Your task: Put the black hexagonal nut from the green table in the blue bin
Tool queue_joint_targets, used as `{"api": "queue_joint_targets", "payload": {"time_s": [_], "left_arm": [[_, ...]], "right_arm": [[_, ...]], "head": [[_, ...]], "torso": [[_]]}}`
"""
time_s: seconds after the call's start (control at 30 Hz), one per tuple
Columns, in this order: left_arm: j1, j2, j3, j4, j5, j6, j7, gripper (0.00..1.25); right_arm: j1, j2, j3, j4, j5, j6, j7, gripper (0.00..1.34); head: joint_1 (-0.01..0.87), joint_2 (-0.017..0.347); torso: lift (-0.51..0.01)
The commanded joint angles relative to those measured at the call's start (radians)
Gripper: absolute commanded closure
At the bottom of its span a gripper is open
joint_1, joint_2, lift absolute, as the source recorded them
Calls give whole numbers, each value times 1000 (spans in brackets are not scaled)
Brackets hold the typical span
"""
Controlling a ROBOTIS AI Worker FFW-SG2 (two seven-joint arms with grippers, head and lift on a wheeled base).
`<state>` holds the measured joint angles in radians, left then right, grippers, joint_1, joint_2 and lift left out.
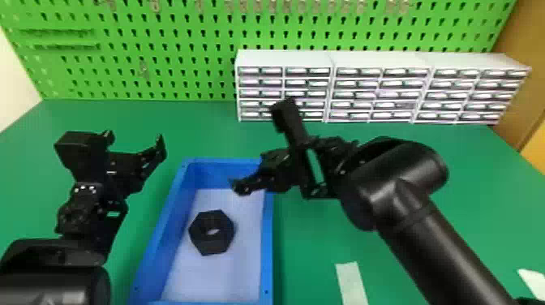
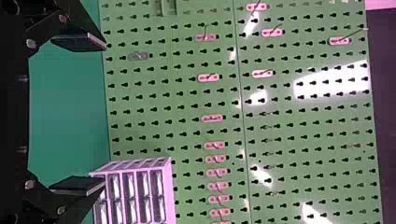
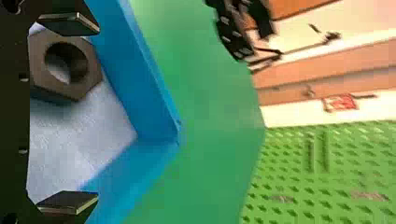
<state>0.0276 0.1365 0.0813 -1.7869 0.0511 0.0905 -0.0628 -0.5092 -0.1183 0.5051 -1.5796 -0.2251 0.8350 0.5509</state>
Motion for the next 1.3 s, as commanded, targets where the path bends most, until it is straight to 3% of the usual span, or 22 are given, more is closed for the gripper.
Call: {"api": "queue_joint_targets", "payload": {"time_s": [0.0,0.4,0.67,0.93,1.27], "left_arm": [[0,0,0,0,1,0,0,249],[1,0,2,0,1,-1,0,249],[3,0,6,0,13,-1,0,249],[3,0,6,0,18,-1,0,249],[3,0,6,0,23,-1,0,249]], "right_arm": [[38,9,-119,-40,4,-43,1,65],[116,43,-338,-65,50,-198,-3,67],[182,54,-433,-65,96,-340,-69,65],[253,77,-481,-65,161,-455,-184,65],[339,112,-537,-60,181,-583,-351,65]], "head": [[686,52],[686,52],[686,52],[686,52],[686,52]], "torso": [[-97],[-97],[-97],[-97],[-97]]}}
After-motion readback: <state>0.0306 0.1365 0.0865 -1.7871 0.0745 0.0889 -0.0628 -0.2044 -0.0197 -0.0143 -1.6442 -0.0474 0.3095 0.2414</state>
